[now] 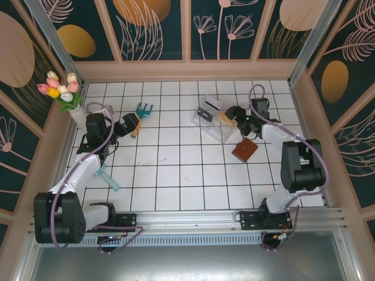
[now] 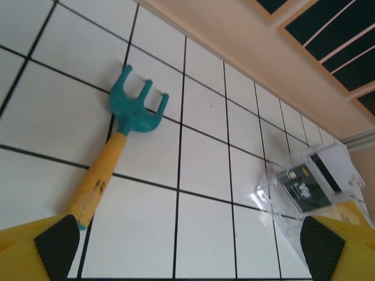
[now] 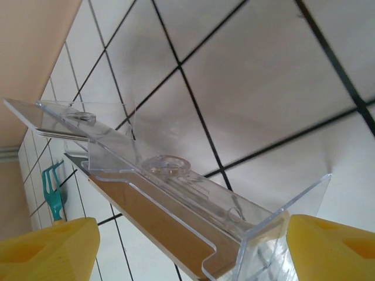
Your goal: Take the credit cards out of the card holder
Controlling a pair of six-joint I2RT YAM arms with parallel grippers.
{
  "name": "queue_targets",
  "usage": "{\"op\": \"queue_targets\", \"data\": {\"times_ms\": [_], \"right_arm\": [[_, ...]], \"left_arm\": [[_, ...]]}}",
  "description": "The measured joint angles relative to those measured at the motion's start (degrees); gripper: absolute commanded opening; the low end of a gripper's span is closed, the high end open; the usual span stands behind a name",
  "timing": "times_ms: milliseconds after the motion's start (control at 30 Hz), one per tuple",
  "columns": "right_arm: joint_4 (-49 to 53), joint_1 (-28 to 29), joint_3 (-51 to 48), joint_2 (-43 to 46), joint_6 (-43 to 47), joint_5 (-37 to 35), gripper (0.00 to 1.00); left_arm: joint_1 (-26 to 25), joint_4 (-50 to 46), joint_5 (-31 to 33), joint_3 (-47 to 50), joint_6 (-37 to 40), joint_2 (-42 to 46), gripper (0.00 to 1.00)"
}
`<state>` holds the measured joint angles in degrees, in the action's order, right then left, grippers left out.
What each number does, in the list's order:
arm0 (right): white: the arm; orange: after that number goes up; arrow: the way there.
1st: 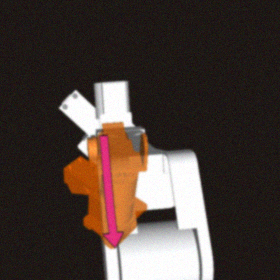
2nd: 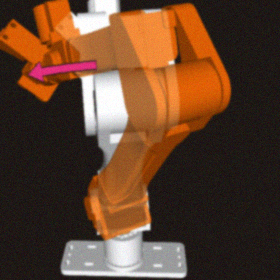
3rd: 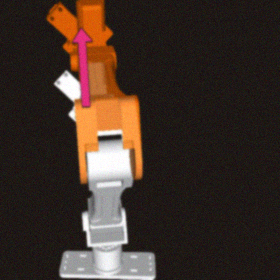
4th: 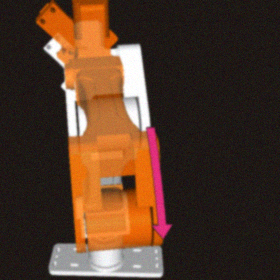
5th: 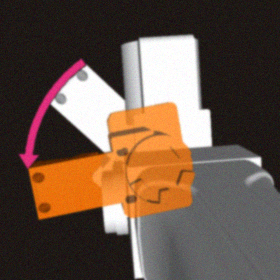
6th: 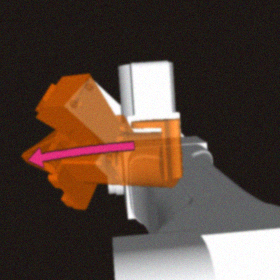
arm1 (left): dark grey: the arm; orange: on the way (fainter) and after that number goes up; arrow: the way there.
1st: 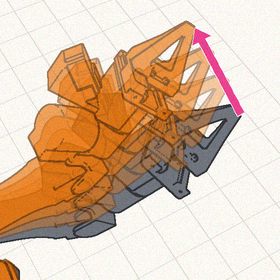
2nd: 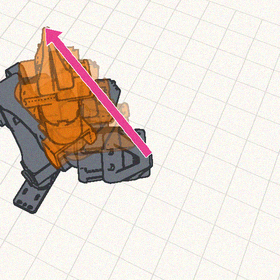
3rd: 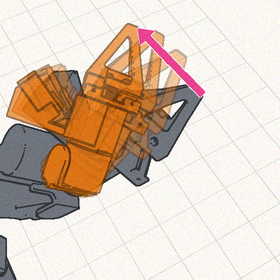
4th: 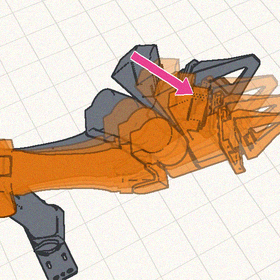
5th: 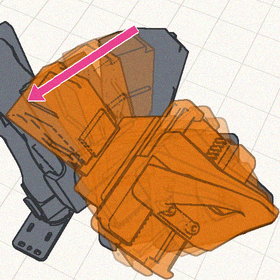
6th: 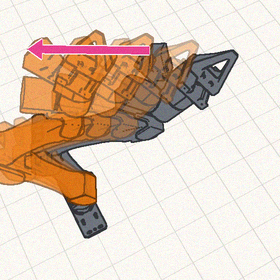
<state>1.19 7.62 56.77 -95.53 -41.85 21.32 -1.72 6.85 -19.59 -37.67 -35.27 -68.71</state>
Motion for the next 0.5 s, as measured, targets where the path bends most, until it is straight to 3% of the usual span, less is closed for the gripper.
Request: {"op": "queue_targets", "data": {"times_ms": [300,500], "right_arm": [[-3.6,0.3,6.7,-7.0,2.8,4.2,0.83],[1.0,0.2,6.8,-3.5,4.5,-0.5,0.89]], "left_arm": [[-8.3,-0.2,-1.2,-0.6,-0.9,-7.1,0.99],[-11.6,-0.2,-1.2,-2.2,-2.1,-10.7,0.99]]}}
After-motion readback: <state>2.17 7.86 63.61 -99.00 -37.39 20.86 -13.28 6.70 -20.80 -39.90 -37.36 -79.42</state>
